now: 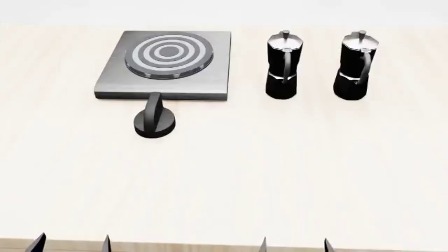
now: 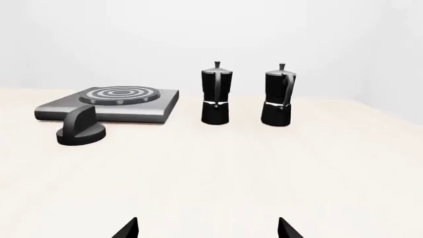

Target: Turn off the stove.

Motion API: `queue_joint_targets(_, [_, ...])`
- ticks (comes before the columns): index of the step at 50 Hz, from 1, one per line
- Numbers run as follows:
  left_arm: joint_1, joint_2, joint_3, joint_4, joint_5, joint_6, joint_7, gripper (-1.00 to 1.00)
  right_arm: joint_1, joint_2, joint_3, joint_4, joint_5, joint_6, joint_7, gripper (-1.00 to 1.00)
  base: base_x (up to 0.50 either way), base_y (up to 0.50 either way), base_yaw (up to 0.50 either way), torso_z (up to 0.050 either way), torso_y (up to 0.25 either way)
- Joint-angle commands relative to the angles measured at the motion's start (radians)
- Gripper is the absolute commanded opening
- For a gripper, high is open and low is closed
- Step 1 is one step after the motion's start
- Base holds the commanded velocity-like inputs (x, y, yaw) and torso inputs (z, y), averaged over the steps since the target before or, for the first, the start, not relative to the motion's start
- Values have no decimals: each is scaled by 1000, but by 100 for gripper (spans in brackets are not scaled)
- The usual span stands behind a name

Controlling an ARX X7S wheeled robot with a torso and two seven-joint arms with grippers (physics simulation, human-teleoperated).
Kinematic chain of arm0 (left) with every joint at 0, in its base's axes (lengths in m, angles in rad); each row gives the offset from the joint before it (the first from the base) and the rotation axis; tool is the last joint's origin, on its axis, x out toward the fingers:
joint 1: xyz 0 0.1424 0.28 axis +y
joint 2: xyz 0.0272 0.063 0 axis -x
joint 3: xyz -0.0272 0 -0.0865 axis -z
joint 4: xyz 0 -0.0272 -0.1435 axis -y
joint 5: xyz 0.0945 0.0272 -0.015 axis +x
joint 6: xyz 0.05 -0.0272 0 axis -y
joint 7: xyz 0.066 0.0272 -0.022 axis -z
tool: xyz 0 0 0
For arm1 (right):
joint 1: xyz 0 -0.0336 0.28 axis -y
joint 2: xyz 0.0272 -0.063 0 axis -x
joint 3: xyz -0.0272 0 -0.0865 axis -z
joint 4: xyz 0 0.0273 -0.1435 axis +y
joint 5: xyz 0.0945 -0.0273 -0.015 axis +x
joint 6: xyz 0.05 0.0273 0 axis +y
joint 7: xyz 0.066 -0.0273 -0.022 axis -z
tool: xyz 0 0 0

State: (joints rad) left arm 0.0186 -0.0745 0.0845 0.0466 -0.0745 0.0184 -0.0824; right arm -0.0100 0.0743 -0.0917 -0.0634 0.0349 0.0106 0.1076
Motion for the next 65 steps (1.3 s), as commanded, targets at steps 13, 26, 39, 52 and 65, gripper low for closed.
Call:
queue_joint_targets(13, [35, -56, 47, 216, 58, -29, -55, 100, -21, 36, -25, -233, 7, 138, 61, 100, 0, 0, 0, 0, 0])
queue_joint_targets(26, [37, -77, 59, 381, 60, -146, -69, 100, -34, 60, -34, -406, 11, 226, 86, 100, 0, 0, 0, 0, 0])
queue_joint_targets(39, [26, -88, 68, 483, 51, -217, -81, 100, -32, 76, -30, -547, 31, 322, 107, 100, 0, 0, 0, 0, 0])
queue_joint_targets(52, [15, -100, 79, 614, 51, -308, -94, 100, -29, 87, -31, -673, 61, 396, 120, 100, 0, 0, 0, 0, 0])
queue_joint_targets(65, [6, -117, 67, 849, 25, -446, -104, 100, -19, 103, -14, -875, 79, 510, 156, 100, 0, 0, 0, 0, 0])
